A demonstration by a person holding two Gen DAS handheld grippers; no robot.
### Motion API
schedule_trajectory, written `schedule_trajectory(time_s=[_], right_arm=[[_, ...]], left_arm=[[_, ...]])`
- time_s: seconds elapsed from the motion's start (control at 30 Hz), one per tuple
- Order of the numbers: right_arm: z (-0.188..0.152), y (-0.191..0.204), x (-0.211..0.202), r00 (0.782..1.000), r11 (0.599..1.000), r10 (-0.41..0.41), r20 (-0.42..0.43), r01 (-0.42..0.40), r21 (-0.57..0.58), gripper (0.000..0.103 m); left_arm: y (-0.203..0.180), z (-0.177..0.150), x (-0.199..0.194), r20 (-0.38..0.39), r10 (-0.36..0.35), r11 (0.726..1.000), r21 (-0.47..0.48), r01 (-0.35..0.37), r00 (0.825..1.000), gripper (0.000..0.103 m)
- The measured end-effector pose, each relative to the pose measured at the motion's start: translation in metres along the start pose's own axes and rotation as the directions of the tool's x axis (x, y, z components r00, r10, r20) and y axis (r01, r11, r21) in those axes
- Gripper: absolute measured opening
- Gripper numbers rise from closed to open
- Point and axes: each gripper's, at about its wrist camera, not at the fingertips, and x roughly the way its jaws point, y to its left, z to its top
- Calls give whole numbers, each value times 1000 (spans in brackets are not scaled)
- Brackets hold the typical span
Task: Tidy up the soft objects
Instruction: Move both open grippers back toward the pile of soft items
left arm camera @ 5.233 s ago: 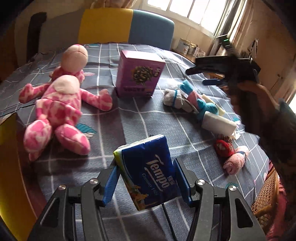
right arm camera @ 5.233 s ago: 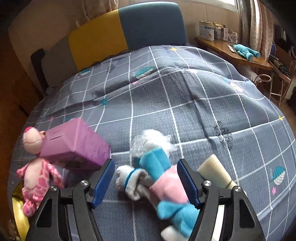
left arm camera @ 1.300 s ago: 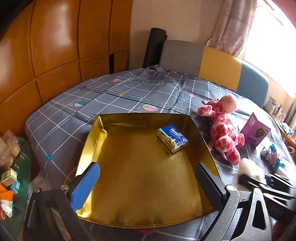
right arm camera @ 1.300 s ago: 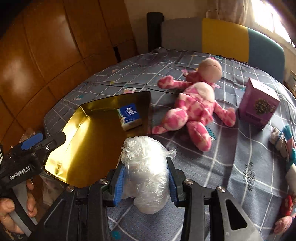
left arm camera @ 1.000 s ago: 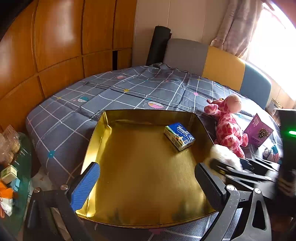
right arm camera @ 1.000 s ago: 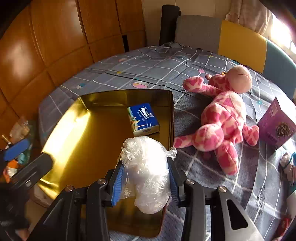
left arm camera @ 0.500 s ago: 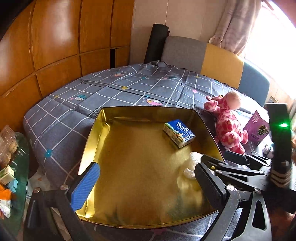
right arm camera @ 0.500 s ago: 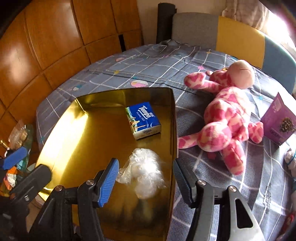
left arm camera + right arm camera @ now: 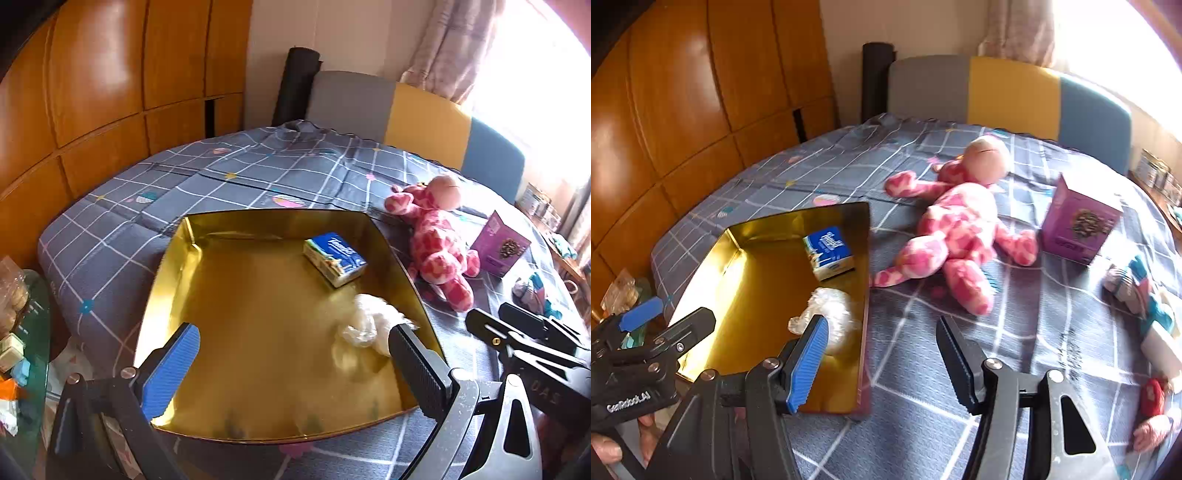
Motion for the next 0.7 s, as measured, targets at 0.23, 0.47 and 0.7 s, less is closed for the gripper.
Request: schedule_trajectory(time_s=[0.23,0.47,0.7], right_arm=[[-9,-18,-22,999,999,-32,33,31,42,62],[-20,-39,-36,997,996,-60,41,56,74,68],[-35,-88,-63,989,978,-141,47,131,164,69]], left_arm=[[-13,-4,-3,11,18,999,49,-19,1000,103],[-26,-6,-7,28,7,995,97,-10,1000,103],[-46,-3,-7,23,-31,988,152,28,999,103]])
